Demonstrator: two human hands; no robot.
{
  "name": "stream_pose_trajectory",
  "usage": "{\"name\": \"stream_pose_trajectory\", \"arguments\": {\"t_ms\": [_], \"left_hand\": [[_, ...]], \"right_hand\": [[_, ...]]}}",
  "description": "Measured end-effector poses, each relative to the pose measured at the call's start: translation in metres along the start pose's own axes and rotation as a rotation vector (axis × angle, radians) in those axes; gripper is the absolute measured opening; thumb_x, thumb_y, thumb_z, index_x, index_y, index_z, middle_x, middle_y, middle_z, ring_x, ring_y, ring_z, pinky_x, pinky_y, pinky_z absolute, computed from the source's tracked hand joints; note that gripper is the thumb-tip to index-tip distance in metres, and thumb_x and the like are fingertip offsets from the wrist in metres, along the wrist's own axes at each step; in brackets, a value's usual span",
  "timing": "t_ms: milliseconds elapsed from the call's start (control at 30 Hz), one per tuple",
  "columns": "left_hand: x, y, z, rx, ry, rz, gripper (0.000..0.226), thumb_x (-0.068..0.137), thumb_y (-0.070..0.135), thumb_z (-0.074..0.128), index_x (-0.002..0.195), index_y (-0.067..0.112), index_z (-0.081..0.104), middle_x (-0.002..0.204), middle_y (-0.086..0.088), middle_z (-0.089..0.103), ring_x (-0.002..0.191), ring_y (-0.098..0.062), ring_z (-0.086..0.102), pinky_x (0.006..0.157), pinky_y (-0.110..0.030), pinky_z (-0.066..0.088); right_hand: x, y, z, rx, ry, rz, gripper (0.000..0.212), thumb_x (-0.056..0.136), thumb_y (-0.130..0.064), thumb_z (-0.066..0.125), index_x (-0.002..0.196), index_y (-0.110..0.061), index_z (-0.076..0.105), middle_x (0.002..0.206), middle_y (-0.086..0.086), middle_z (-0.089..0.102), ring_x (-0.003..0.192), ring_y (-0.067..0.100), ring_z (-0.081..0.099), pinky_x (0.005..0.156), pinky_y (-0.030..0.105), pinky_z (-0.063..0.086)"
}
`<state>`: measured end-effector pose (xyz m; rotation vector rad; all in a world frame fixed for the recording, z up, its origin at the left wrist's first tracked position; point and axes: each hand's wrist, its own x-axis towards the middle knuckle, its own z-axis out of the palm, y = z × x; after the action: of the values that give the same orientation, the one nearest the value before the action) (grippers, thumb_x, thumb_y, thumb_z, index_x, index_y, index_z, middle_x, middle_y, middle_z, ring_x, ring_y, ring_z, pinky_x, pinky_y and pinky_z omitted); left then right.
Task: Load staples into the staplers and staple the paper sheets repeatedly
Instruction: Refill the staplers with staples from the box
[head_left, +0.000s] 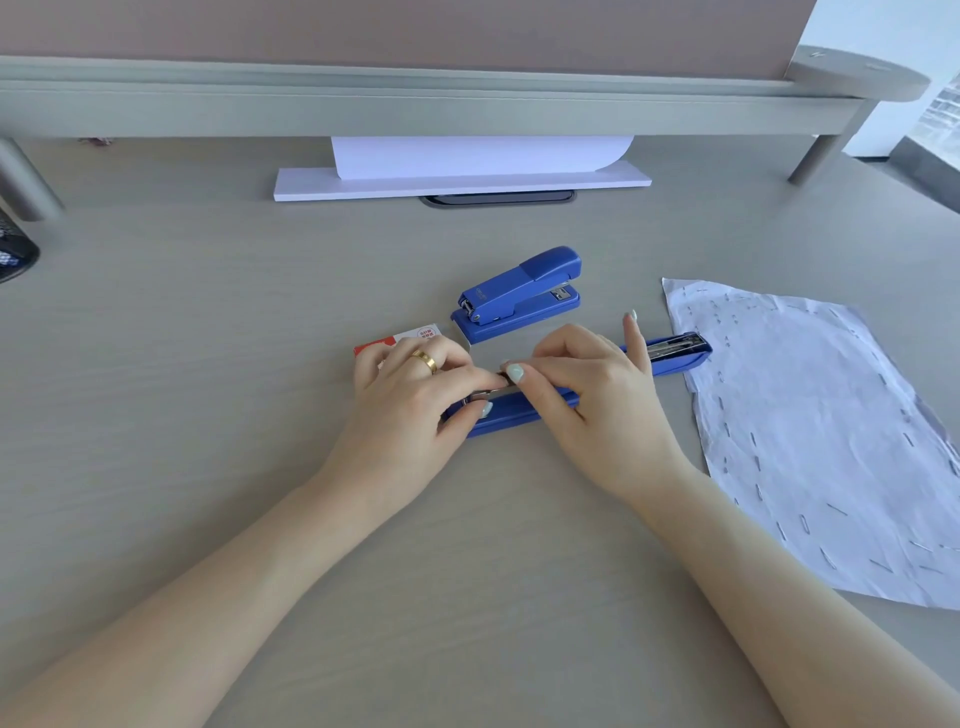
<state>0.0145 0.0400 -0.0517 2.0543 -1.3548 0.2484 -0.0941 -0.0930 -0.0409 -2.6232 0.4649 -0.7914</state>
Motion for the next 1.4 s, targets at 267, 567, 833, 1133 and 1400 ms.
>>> {"name": "stream_pose_trajectory", "arguments": {"t_ms": [267,567,833,1133,1400], "left_hand": [[0.001,0.000,-0.001,-0.014,0.046,-0.013,0.023,0.078,0.035,0.049,0.085,0.027,0.070,0.081,0.008,0.062,0.087,-0.006,0.046,0.080,-0.024,0.022],[0.003,0.001,-0.003,-0.068,0.015,-0.195,0.013,0.072,0.038,0.061,0.074,0.030,0.051,0.072,0.008,0.064,0.084,-0.015,0.060,0.082,-0.023,0.025],[0.003,0.002,-0.004,-0.102,0.025,-0.237,0.032,0.074,0.029,0.072,0.063,0.036,0.044,0.069,0.004,0.066,0.079,-0.012,0.057,0.084,-0.029,0.030],[0.004,0.002,-0.003,-0.073,0.029,-0.245,0.025,0.075,0.033,0.071,0.067,0.036,0.048,0.070,0.009,0.061,0.082,-0.011,0.051,0.076,-0.021,0.020],[0.005,-0.021,-0.016,0.057,-0.017,-0.212,0.052,0.062,0.053,0.044,0.108,0.029,0.048,0.114,0.017,0.046,0.115,-0.011,0.033,0.111,-0.046,0.001]], "right_hand": [[0.013,0.045,-0.029,-0.014,0.183,0.247,0.033,0.083,-0.032,0.046,0.109,-0.022,0.066,0.117,0.001,0.059,0.108,0.023,0.054,0.100,0.052,0.036],[0.012,0.090,-0.060,-0.227,-0.102,0.786,0.049,0.090,-0.054,0.025,0.065,-0.018,0.048,0.079,0.002,0.060,0.097,0.033,0.053,0.111,0.059,0.006],[0.019,0.062,-0.064,0.443,0.235,0.572,0.007,0.089,-0.033,0.052,0.090,-0.033,0.058,0.098,0.005,0.068,0.094,0.026,0.063,0.071,0.023,0.044],[0.015,-0.011,-0.021,0.147,0.212,-0.059,0.034,0.085,-0.025,0.058,0.118,-0.024,0.060,0.104,-0.009,0.062,0.091,0.016,0.056,0.078,0.022,0.043],[0.007,-0.009,0.006,0.035,0.012,-0.194,0.034,0.084,-0.036,0.050,0.112,-0.026,0.066,0.103,-0.004,0.067,0.091,0.012,0.045,0.074,0.036,0.051]]}}
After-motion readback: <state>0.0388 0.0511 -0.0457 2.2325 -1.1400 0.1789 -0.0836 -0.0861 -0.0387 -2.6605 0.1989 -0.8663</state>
